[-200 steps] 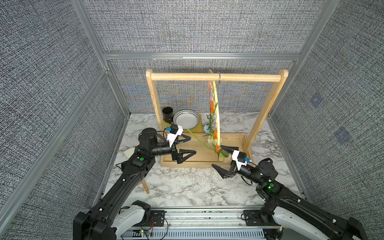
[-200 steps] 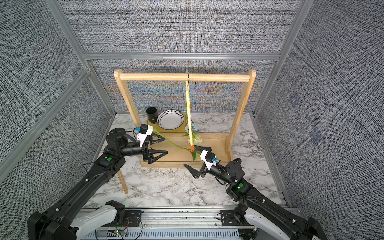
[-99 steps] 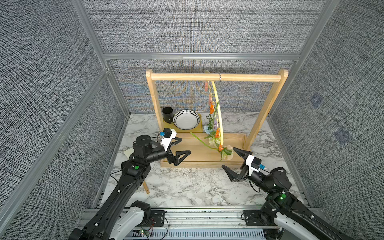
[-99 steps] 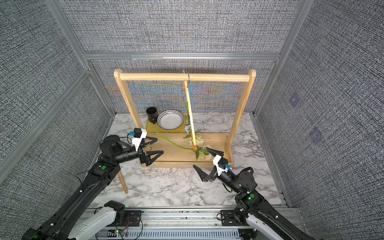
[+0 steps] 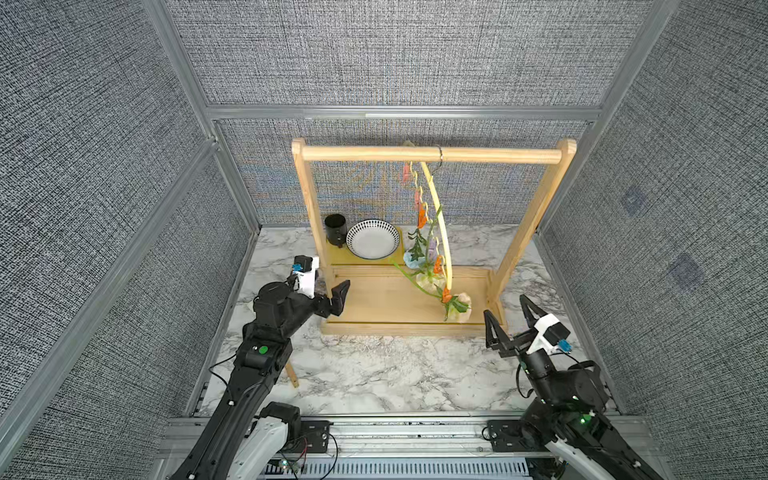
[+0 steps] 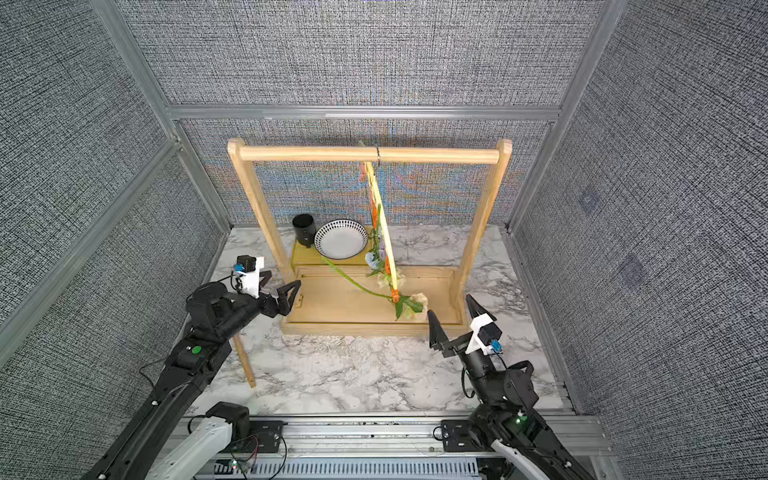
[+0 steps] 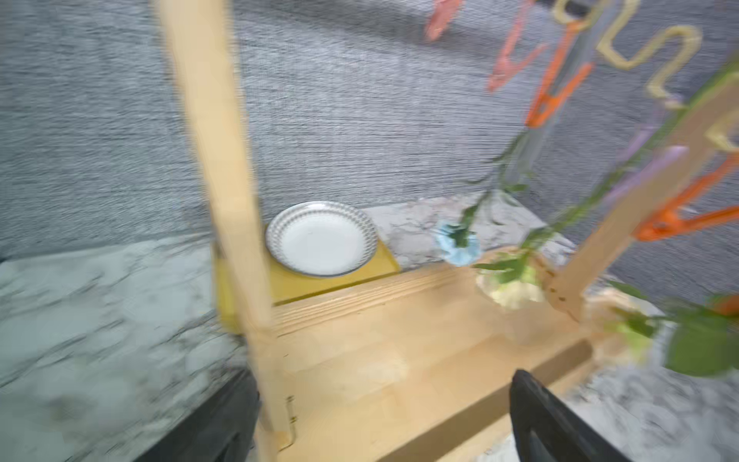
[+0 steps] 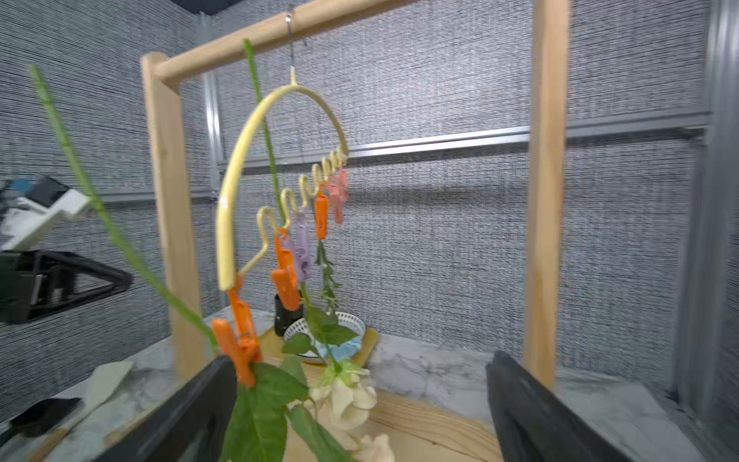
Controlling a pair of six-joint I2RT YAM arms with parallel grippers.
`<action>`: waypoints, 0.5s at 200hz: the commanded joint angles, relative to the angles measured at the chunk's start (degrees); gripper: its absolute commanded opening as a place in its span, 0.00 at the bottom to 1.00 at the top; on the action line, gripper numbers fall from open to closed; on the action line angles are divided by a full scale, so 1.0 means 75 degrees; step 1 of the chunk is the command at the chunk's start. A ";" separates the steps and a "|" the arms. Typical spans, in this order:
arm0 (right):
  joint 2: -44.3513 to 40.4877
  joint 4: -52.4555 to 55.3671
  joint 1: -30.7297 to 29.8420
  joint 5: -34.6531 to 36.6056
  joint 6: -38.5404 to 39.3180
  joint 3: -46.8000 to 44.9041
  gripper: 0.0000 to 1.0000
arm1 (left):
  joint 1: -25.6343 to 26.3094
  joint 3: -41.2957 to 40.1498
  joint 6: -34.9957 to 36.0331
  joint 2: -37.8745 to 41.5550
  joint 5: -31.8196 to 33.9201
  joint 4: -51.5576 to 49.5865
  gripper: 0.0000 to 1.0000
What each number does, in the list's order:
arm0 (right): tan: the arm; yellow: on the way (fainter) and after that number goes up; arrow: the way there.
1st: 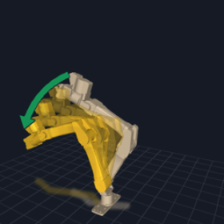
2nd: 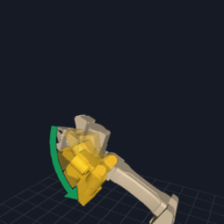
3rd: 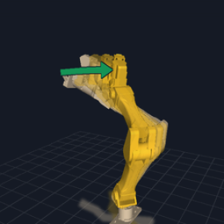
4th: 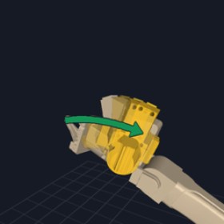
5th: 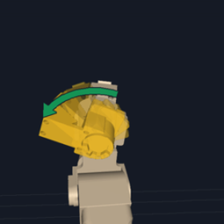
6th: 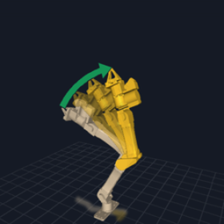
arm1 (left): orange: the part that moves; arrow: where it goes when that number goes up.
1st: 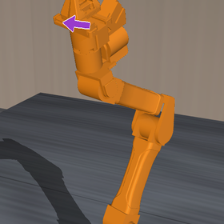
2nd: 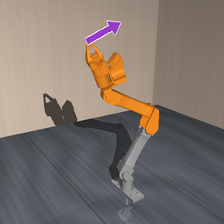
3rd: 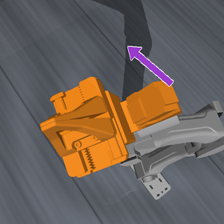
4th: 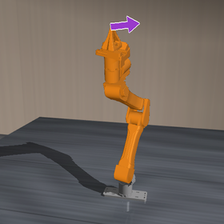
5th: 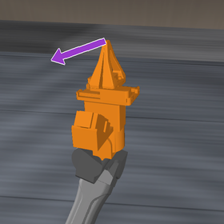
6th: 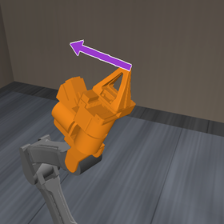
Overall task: Dry the flowers on a clothes hanger
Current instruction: Reset both arms
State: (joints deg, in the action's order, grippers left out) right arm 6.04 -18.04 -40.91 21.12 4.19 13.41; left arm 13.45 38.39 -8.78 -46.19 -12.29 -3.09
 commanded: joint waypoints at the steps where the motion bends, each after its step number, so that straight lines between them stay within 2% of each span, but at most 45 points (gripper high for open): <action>1: 0.0222 -0.0211 0.0239 0.1417 0.0556 0.0042 0.99 | -0.0263 0.0182 -0.0647 -0.0355 0.2469 -0.0755 1.00; 10: 0.0374 -0.0282 0.0498 0.1459 0.0562 0.0011 0.99 | -0.0468 0.0247 -0.0892 -0.0558 0.2761 -0.0944 1.00; 34: 0.0864 -0.0381 0.1709 0.0927 0.0017 -0.0120 0.99 | -0.0762 0.0178 -0.1015 -0.1129 0.2550 -0.0713 1.00; 61: 0.1595 -0.0491 0.3422 -0.0199 -0.0821 -0.0366 0.99 | -0.0806 -0.0241 -0.1358 -0.1545 0.3315 -0.0083 1.00; 82: 0.2339 -0.0763 0.4651 -0.1113 -0.1220 -0.0564 0.99 | -0.0809 -0.0817 -0.0644 -0.1816 0.3019 0.1028 1.00; 100: 0.2898 -0.0932 0.5392 -0.1797 -0.1119 -0.0671 0.99 | -0.0809 -0.0776 -0.0464 -0.2174 0.3496 0.0919 1.00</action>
State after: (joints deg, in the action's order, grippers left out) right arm 23.99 -21.04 -5.69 16.38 -1.76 9.10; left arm 7.38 32.82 -15.44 -60.23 9.63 -1.87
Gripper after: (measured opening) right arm 0.987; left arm 0.997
